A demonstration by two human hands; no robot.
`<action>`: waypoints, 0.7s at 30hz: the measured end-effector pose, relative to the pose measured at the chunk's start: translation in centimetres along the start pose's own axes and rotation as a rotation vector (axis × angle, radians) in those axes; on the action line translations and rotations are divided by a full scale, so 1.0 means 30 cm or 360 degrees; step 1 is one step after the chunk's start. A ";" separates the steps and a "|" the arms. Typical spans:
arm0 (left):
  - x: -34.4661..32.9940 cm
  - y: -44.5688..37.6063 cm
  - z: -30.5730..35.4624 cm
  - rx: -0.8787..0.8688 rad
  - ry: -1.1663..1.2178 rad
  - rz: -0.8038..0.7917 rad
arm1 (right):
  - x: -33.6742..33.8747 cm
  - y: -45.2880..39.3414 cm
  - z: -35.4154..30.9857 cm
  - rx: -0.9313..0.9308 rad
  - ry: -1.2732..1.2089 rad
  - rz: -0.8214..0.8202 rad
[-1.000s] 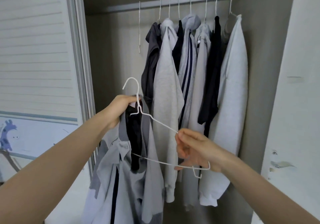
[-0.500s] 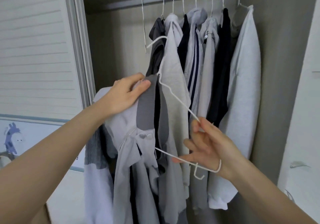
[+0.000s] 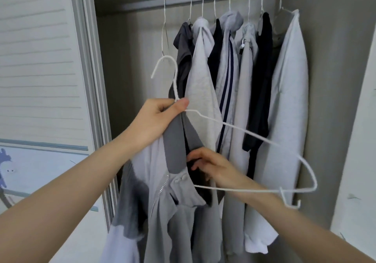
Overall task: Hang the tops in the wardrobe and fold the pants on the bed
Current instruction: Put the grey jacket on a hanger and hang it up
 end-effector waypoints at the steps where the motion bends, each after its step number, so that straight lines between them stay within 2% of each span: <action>1: 0.021 0.004 -0.009 0.0019 0.0029 0.0050 | -0.013 0.007 0.012 0.0108 0.0630 -0.0176; 3: 0.061 0.012 -0.032 0.0070 0.0092 0.0144 | -0.048 0.038 0.059 0.0369 0.1886 -0.0344; 4: 0.086 0.016 -0.047 0.0102 0.0095 0.0188 | -0.067 0.059 0.070 0.0506 0.2231 -0.0369; 5: 0.113 0.022 -0.063 0.0131 0.0067 0.0230 | -0.076 0.078 0.065 0.0588 0.2367 -0.0390; 9: 0.244 0.071 -0.157 0.0252 -0.0224 0.0338 | 0.005 0.128 -0.017 0.0866 0.2064 -0.0231; 13: 0.338 0.134 -0.245 0.0367 -0.0458 0.0474 | 0.138 0.155 -0.081 0.0984 0.1893 0.0028; 18: 0.346 0.164 -0.270 0.0319 -0.0721 0.0568 | 0.160 0.144 -0.131 0.1199 0.1998 -0.0019; 21: 0.364 0.152 -0.290 0.0446 -0.0715 0.0707 | 0.145 0.130 -0.161 0.1260 0.1949 -0.0082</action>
Point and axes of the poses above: each hand's wrist, its own y-axis away from the middle knuckle, its own x-axis out of the back of the hand, z = x × y, the point moved 6 cm from there along -y, towards the middle knuckle
